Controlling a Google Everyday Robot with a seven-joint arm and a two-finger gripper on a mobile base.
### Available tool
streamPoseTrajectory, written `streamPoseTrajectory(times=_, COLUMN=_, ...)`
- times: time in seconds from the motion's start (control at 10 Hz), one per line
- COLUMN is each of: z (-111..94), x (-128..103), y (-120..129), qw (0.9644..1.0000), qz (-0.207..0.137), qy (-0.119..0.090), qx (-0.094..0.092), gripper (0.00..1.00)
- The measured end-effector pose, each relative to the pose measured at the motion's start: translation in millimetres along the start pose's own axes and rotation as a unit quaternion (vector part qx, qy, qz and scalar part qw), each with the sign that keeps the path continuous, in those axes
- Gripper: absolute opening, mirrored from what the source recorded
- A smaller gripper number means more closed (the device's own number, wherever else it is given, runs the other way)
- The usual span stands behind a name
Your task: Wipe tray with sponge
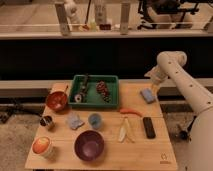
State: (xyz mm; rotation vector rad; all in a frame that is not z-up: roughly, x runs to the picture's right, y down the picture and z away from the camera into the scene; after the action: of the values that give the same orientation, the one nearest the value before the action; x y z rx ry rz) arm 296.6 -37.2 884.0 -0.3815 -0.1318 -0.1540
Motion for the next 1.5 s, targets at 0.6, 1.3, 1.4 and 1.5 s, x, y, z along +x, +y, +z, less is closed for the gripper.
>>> streamPoseTrajectory(times=0.6, z=21.6, x=7.3, y=-1.8, qw=0.9999, qz=0.001, qy=-0.011, qx=-0.003, gripper=0.8)
streamPoseTrajectory(times=1.3, z=36.5, x=16.9, y=-4.2, qw=0.9998, qz=0.005, qy=-0.018, qx=-0.004, gripper=0.8)
streamPoseTrajectory(times=1.4, z=38.5, x=18.5, y=-3.8, qw=0.9998, qz=0.006, qy=-0.018, qx=-0.004, gripper=0.8)
streamPoseTrajectory(times=1.5, z=39.8, x=19.5, y=-4.0, qw=0.9998, qz=0.007, qy=-0.019, qx=-0.005, gripper=0.8)
